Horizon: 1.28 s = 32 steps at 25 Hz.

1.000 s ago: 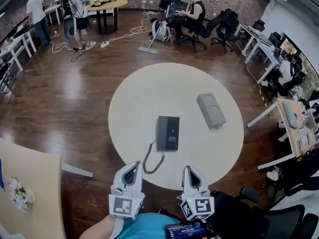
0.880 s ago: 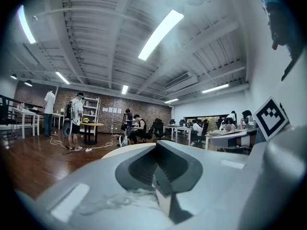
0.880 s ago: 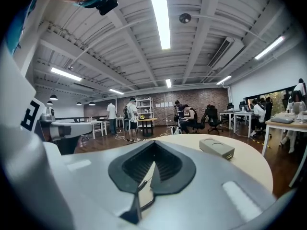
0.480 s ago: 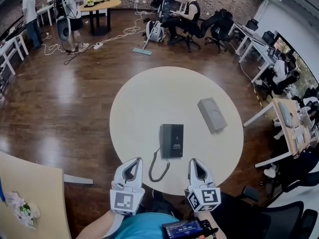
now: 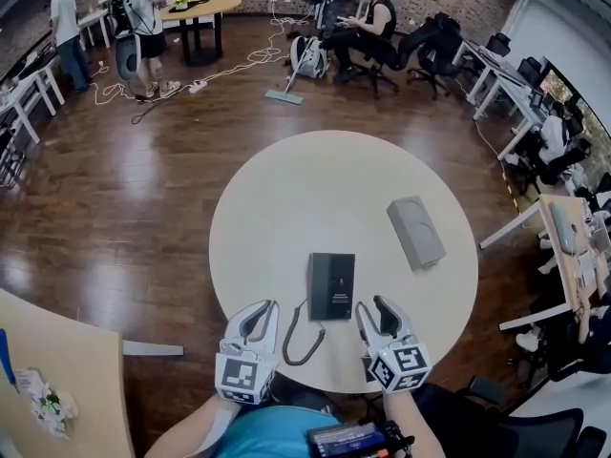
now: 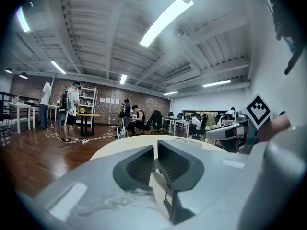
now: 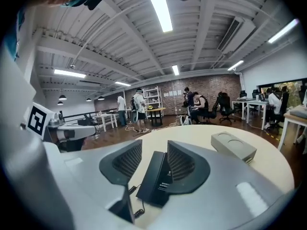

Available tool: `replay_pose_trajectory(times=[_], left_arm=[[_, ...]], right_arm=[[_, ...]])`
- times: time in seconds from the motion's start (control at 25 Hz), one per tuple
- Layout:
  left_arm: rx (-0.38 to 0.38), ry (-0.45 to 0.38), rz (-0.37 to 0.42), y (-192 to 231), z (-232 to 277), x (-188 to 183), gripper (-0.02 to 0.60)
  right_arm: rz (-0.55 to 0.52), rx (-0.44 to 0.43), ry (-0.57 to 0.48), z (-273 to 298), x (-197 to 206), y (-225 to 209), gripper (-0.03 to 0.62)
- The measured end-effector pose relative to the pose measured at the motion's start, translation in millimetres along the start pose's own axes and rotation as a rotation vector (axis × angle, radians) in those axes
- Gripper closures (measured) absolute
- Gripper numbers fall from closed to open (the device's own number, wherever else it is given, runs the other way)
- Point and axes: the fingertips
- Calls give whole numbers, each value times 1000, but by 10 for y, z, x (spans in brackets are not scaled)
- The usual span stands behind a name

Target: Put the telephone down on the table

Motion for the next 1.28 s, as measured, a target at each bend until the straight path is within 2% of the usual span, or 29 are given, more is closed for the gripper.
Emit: replay_pose_trajectory(times=[0.24,0.48,0.6,0.72,0.84,1.08,1.28], left_arm=[[-12,71,-40,76,341,241,518],[-28,152,-73,136,711,560,517],[-39,195,-108,149,875,687,517],[-49,232,-111,173,954,855,515],[-55,256,-113,188,955,946,517],[-83,301,-128,191,902,1100,517],[-118,324,-119,254,896,1168,517]], right_arm=[[118,-156,141,528,409,-262,361],[192,-269,291,965,931,-455,327],[218,-340,352,1093,1106,-474,315],[278,-429,419,1231,1295,-474,299],[361,-540,482,1342,1406,-418,286],[459,-673,542,1486,1518,-359,275],[475,-823,591,1494,1487,-198,275]])
Point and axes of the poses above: the fingertips, and each gripper's own axes: z forward along the fingers, y to its left, x out of its underside, and after that the axes turned 4 degrees about x, right-handed
